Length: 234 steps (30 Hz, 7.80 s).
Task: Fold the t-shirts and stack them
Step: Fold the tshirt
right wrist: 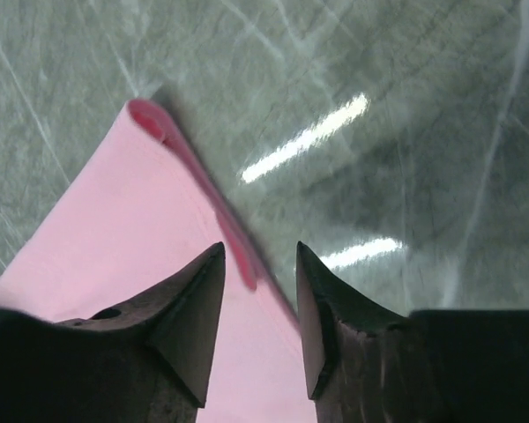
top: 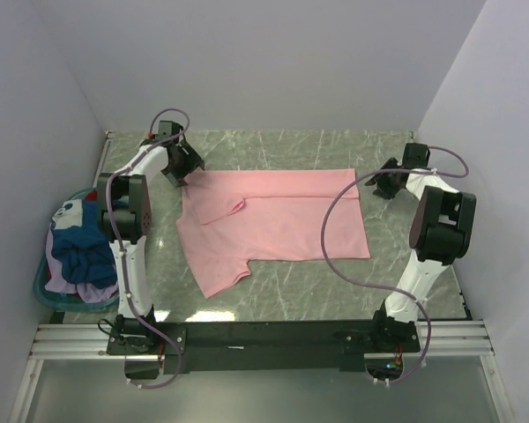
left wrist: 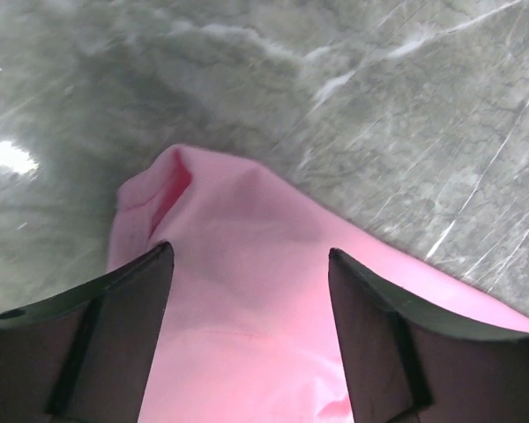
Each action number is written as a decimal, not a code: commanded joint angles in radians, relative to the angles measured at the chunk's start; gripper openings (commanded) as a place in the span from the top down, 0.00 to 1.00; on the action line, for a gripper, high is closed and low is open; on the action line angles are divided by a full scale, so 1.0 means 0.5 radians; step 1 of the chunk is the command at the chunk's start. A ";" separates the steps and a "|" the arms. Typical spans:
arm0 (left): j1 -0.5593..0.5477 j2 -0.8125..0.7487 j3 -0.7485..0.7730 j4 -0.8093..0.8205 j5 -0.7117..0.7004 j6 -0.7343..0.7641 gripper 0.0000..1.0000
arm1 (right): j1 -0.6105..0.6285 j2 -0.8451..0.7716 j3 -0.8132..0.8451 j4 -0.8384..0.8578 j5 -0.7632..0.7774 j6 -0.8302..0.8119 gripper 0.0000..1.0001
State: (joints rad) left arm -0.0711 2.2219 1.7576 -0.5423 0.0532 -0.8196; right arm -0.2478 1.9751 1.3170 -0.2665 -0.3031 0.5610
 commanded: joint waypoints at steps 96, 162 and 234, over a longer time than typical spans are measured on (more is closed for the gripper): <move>-0.453 -1.643 -2.119 -0.189 -0.327 -0.082 0.98 | 0.440 -1.385 -1.410 -0.440 0.843 0.081 0.54; -0.180 -1.410 -1.236 -0.701 -0.441 0.087 0.99 | 0.456 -1.036 -0.594 -0.900 0.913 -0.048 1.00; -0.290 -1.725 -1.541 -0.382 -0.451 -0.066 0.20 | 1.020 -1.210 -0.633 -0.164 0.287 0.084 0.37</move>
State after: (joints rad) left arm -0.1940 1.4147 1.0794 -0.7219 -0.2508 -0.8062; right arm 0.2207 1.4193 1.0534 -0.4553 -0.0433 0.5606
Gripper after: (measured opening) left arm 0.812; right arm 0.627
